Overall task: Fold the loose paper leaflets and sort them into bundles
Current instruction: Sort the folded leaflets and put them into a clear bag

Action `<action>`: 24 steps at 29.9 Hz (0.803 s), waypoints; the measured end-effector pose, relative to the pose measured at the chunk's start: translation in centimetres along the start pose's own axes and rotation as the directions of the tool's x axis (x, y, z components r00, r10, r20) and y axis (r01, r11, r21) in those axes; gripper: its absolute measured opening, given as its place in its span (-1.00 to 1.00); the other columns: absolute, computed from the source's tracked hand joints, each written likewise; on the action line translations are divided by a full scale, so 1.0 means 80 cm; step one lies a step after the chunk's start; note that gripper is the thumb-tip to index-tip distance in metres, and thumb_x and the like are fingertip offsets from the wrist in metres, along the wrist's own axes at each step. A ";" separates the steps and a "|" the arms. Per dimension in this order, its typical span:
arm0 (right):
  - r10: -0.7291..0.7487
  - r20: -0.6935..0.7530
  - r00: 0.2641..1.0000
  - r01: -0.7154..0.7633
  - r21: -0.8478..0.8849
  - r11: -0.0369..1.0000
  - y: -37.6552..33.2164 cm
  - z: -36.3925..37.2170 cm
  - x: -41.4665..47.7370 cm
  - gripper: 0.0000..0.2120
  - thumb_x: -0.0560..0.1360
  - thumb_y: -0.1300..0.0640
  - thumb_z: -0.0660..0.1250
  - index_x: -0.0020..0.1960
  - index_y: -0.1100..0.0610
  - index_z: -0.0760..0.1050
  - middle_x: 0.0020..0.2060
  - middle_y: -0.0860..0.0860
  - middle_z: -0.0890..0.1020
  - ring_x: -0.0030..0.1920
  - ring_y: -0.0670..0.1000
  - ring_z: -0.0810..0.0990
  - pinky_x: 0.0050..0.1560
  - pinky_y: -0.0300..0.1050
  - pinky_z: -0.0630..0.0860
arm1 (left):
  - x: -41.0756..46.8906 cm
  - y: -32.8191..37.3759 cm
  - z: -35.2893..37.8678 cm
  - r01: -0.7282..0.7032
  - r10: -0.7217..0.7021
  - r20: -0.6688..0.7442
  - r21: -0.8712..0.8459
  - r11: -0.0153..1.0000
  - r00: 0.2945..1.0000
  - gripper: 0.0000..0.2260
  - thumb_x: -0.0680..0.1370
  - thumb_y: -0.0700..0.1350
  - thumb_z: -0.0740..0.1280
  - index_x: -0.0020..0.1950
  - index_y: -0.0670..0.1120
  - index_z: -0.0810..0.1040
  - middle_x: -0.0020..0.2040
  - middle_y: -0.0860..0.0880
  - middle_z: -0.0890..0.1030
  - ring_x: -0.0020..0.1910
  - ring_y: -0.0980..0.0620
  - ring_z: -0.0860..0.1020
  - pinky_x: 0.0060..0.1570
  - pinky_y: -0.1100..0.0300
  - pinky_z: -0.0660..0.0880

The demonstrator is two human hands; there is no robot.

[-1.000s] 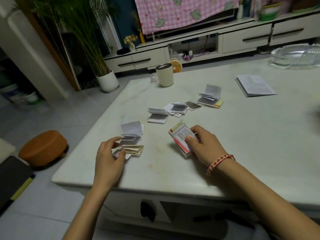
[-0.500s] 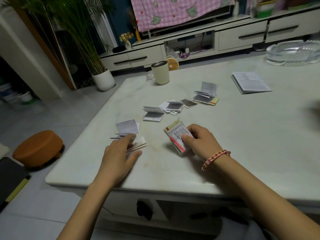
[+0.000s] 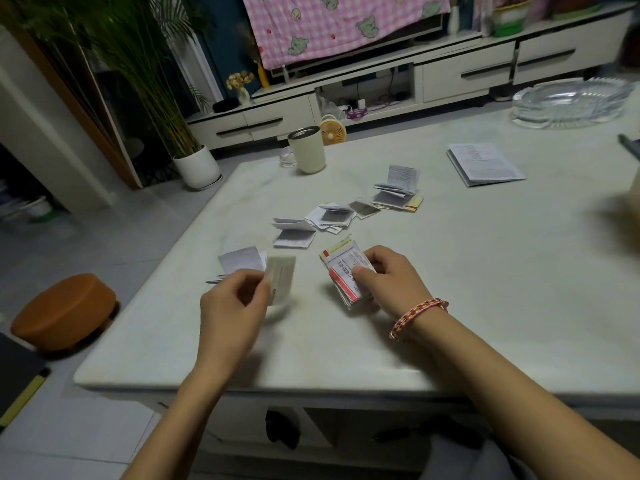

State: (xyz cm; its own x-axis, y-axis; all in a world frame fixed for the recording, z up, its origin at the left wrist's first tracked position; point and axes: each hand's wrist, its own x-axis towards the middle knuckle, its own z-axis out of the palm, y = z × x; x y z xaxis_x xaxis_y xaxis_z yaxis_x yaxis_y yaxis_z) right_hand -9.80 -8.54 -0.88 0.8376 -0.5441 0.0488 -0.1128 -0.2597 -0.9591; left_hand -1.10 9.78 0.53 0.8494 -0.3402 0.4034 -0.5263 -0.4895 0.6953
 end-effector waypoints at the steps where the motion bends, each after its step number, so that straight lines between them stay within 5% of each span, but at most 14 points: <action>1: 0.012 -0.010 1.000 -0.012 0.013 1.000 0.000 0.000 0.001 -0.94 0.53 0.18 0.24 -0.12 0.08 0.45 -0.18 -0.01 0.57 -0.30 -0.11 0.48 -0.32 -0.24 0.38 | -0.003 0.017 0.005 0.149 -0.139 0.055 -0.269 0.951 0.989 -0.85 0.53 -0.26 0.29 -0.17 -0.09 0.61 -0.30 0.09 0.66 -0.29 0.17 0.58 -0.21 0.26 0.51; 4: 0.043 -0.044 0.998 -0.039 0.079 0.996 0.002 0.003 0.005 -0.86 0.49 0.20 0.28 -0.22 0.03 0.45 -0.25 0.00 0.58 -0.23 0.02 0.53 -0.20 -0.17 0.43 | -0.005 0.044 0.031 0.490 -0.346 0.347 -0.631 0.602 0.871 -0.83 0.53 -0.29 0.25 -0.14 -0.14 0.62 -0.23 0.00 0.69 -0.17 0.06 0.59 -0.07 0.17 0.49; 7: 0.072 -0.054 0.996 -0.064 0.140 0.988 0.002 0.005 0.004 -0.81 0.47 0.22 0.31 -0.29 0.02 0.45 -0.27 0.08 0.59 -0.21 0.07 0.55 -0.15 -0.08 0.48 | -0.012 0.060 0.058 0.605 -0.371 0.478 -0.618 0.503 0.796 -0.84 0.50 -0.28 0.27 -0.11 -0.15 0.65 -0.16 -0.06 0.68 -0.12 0.02 0.58 -0.04 0.18 0.47; 12: 0.115 0.006 0.993 -0.113 0.268 0.957 0.001 -0.006 0.006 -0.82 0.49 0.26 0.31 -0.27 0.12 0.44 -0.34 0.07 0.53 -0.35 0.03 0.51 -0.53 -0.27 0.43 | -0.017 0.066 0.084 0.559 -0.378 0.413 -0.630 0.538 0.829 -0.88 0.51 -0.31 0.27 -0.17 -0.23 0.59 -0.24 -0.13 0.66 -0.28 0.03 0.62 -0.33 0.32 0.55; 15: 0.121 0.079 0.989 -0.139 0.291 0.946 -0.001 -0.012 0.005 -0.85 0.50 0.28 0.27 -0.24 0.15 0.44 -0.30 0.11 0.53 -0.33 0.06 0.51 -0.41 -0.16 0.46 | -0.016 0.065 0.092 0.500 -0.375 0.331 -0.588 0.636 0.866 -0.89 0.50 -0.33 0.30 -0.14 -0.27 0.61 -0.18 -0.19 0.65 -0.22 -0.03 0.61 -0.26 0.29 0.57; 19: 0.071 0.093 0.993 -0.090 0.219 0.972 -0.001 -0.009 0.007 -0.77 0.59 0.11 0.12 -0.18 0.16 0.44 -0.22 0.14 0.56 -0.38 0.10 0.53 -0.39 -0.05 0.50 | -0.012 0.053 0.098 0.314 -0.297 0.110 -0.439 0.842 0.949 -0.83 0.48 -0.31 0.33 -0.25 -0.09 0.61 -0.28 -0.03 0.64 -0.24 0.02 0.57 -0.08 0.08 0.54; 24: 0.000 0.075 0.997 -0.006 0.073 0.997 0.008 0.000 0.005 -0.87 0.52 0.15 0.26 -0.13 -0.05 0.37 0.02 0.14 0.62 0.00 0.18 0.60 0.01 0.16 0.53 | -0.017 0.046 0.106 0.255 -0.258 0.064 -0.499 0.829 0.964 -0.84 0.53 -0.28 0.29 -0.01 -0.03 0.51 -0.21 -0.04 0.65 -0.30 0.08 0.59 -0.18 0.14 0.57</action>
State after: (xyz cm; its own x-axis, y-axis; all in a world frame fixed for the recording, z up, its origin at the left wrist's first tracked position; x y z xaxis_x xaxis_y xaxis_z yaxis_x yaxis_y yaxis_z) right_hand -9.49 -8.93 -1.48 0.8755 -0.4824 0.0274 -0.0781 -0.1972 -0.9772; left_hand -4.54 1.62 -2.50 0.9522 -0.2528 0.1716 -0.2002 -0.0920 0.9754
